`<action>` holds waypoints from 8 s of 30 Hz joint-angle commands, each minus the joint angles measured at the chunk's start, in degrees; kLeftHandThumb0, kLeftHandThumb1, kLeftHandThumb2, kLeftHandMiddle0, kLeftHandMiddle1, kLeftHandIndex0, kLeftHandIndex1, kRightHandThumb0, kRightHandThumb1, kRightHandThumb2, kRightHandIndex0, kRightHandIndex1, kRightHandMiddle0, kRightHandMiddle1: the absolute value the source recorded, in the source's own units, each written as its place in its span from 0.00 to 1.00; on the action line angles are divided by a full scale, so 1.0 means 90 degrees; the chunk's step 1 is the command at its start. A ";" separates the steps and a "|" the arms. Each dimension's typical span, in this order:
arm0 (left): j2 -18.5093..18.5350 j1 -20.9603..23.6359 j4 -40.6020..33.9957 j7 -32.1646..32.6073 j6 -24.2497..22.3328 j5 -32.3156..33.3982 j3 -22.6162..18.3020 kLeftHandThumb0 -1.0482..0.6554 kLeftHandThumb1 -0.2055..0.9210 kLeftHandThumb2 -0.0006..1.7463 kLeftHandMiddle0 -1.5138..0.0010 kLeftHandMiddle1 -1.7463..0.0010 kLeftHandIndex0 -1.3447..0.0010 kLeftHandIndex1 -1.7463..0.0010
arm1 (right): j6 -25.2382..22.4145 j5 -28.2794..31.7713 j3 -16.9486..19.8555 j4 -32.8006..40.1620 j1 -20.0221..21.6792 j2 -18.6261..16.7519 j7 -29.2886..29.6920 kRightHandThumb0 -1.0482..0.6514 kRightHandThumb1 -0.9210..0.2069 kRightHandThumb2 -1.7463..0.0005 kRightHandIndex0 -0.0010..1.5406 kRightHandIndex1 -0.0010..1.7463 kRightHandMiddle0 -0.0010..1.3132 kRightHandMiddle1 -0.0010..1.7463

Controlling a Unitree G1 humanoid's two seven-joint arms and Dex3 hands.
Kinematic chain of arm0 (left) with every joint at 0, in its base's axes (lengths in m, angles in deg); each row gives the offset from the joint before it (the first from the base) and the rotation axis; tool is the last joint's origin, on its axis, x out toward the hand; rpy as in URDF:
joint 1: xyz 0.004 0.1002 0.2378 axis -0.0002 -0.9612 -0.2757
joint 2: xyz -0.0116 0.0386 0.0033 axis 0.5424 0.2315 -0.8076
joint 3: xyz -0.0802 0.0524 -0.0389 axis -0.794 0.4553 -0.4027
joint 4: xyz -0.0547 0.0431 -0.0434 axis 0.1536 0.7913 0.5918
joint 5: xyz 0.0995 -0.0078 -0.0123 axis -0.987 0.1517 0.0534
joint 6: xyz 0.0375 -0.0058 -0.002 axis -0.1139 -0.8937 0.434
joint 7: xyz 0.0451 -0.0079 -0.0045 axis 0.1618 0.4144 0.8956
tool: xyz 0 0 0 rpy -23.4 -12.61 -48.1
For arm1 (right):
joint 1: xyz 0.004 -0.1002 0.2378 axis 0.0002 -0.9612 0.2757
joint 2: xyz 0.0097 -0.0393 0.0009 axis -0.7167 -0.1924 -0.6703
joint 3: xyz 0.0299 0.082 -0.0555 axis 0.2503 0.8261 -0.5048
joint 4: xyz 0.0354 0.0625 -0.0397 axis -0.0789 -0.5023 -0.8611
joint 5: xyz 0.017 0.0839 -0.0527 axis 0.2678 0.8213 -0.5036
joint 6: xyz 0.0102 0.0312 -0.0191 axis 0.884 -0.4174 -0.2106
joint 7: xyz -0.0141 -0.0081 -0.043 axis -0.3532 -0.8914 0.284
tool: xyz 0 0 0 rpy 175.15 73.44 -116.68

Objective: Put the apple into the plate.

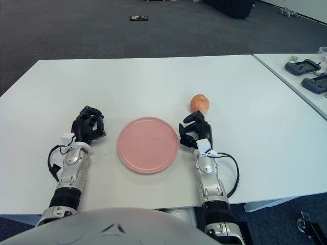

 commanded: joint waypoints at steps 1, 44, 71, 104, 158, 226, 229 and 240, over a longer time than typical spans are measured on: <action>-0.0025 -0.0187 0.0285 0.0047 -0.0283 0.0043 -0.0031 0.31 0.40 0.81 0.22 0.00 0.50 0.00 | -0.0048 -0.0066 0.0159 -0.0015 0.0313 0.0174 0.0066 0.37 0.36 0.38 0.49 0.86 0.35 1.00; -0.0063 -0.0283 0.0184 0.0025 -0.0229 0.0037 -0.0004 0.32 0.40 0.81 0.22 0.00 0.50 0.00 | -0.1100 -0.2547 -0.0594 -0.1028 0.2676 0.1896 0.0569 0.00 0.40 0.60 0.00 0.00 0.00 0.00; -0.0075 -0.0278 0.0243 0.0001 -0.0230 0.0096 -0.0071 0.32 0.40 0.81 0.23 0.00 0.50 0.00 | -0.2223 -0.3150 -0.1980 -0.2673 0.4097 0.2416 -0.1200 0.00 0.27 0.64 0.00 0.00 0.00 0.00; -0.0064 -0.0376 0.0176 -0.0026 -0.0203 0.0099 -0.0086 0.31 0.39 0.82 0.21 0.00 0.49 0.00 | -0.1824 -0.3021 -0.2989 -0.6120 0.5534 0.1744 -0.1923 0.04 0.24 0.61 0.00 0.00 0.00 0.00; -0.0023 -0.0338 0.0215 0.0044 -0.0178 0.0067 -0.0131 0.31 0.39 0.82 0.22 0.00 0.50 0.00 | -0.0188 -0.1896 -0.2024 -0.5303 0.4868 0.2011 -0.0485 0.61 0.91 0.00 0.64 0.92 0.52 1.00; -0.0126 -0.0360 0.0133 -0.0055 -0.0185 0.0162 -0.0089 0.31 0.40 0.81 0.22 0.00 0.50 0.00 | 0.0065 0.2096 -0.0683 0.1879 0.1440 0.0210 -0.4329 0.62 0.93 0.00 0.65 0.89 0.55 1.00; -0.0123 -0.0354 0.0135 -0.0060 -0.0201 0.0180 -0.0095 0.31 0.40 0.81 0.22 0.00 0.50 0.00 | 0.0125 0.1810 -0.0857 0.2020 0.1393 0.0550 -0.4607 0.62 0.93 0.00 0.65 0.90 0.54 1.00; -0.0141 -0.0357 0.0122 -0.0052 -0.0194 0.0189 -0.0089 0.31 0.39 0.82 0.22 0.00 0.49 0.00 | 0.0028 0.1551 -0.1380 0.2201 0.1508 0.1248 -0.5353 0.62 0.91 0.00 0.63 0.92 0.53 1.00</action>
